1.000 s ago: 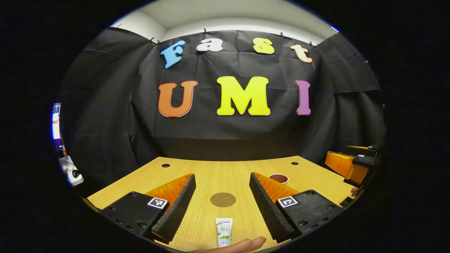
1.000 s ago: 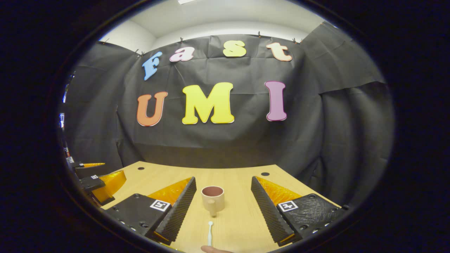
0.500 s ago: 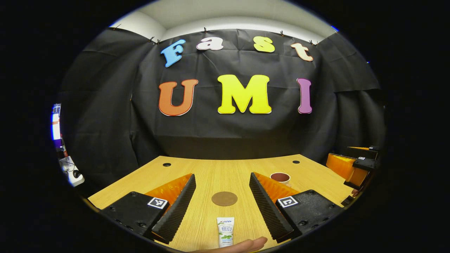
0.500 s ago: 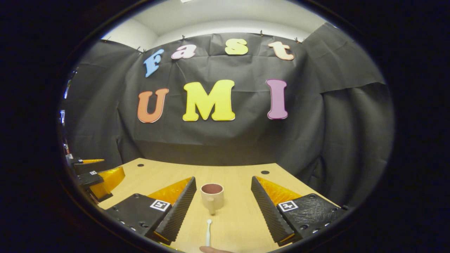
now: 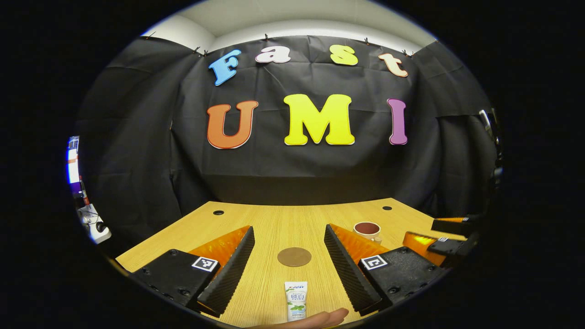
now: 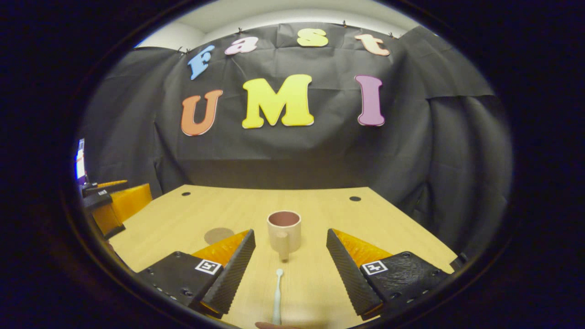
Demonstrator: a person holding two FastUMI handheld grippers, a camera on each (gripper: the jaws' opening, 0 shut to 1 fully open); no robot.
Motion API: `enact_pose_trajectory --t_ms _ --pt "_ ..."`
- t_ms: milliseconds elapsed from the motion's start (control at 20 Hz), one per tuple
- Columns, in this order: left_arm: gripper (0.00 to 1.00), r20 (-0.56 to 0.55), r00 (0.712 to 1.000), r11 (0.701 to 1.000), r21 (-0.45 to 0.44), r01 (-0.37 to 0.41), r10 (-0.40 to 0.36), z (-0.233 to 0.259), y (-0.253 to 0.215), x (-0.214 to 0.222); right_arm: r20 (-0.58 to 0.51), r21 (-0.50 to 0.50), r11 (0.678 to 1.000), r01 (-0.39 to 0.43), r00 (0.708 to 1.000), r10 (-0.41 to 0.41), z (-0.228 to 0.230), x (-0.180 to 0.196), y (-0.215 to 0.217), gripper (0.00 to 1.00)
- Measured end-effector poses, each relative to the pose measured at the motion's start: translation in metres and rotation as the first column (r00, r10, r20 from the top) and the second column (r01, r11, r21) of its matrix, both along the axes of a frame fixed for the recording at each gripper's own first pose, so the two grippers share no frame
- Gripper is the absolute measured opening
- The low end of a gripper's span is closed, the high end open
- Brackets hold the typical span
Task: Put the toothbrush and toothpaste on the desktop into the cup, then pick up the cup and place it on the coaster on the desktop.
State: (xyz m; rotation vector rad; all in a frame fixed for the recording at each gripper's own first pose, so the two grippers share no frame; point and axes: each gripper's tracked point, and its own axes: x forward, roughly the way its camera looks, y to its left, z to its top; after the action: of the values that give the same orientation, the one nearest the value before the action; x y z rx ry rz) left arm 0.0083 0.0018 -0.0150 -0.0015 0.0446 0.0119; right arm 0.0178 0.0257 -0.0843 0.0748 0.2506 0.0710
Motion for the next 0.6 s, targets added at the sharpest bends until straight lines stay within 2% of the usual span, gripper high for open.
enact_pose_trajectory --t_ms 100,250,400,600 --pt "0.98 -0.006 1.000 1.000 -0.002 -0.002 0.002 -0.001 0.000 0.001 -0.078 0.024 1.000 -0.012 0.997 0.013 -0.028 0.004 0.007 0.98" --pt "0.98 -0.012 1.000 1.000 -0.003 -0.001 0.001 -0.003 0.001 0.002 -0.197 0.049 0.998 -0.034 0.979 0.043 -0.067 0.006 0.016 0.89" --pt "0.98 -0.021 1.000 1.000 -0.003 -0.001 0.001 -0.005 0.002 0.003 -0.250 0.042 0.998 -0.050 0.966 0.059 -0.086 0.010 0.020 0.86" --pt "0.98 -0.035 0.999 1.000 -0.006 0.003 -0.003 -0.010 0.002 0.006 -0.306 0.060 0.996 -0.063 0.949 0.078 -0.105 0.010 0.026 0.73"
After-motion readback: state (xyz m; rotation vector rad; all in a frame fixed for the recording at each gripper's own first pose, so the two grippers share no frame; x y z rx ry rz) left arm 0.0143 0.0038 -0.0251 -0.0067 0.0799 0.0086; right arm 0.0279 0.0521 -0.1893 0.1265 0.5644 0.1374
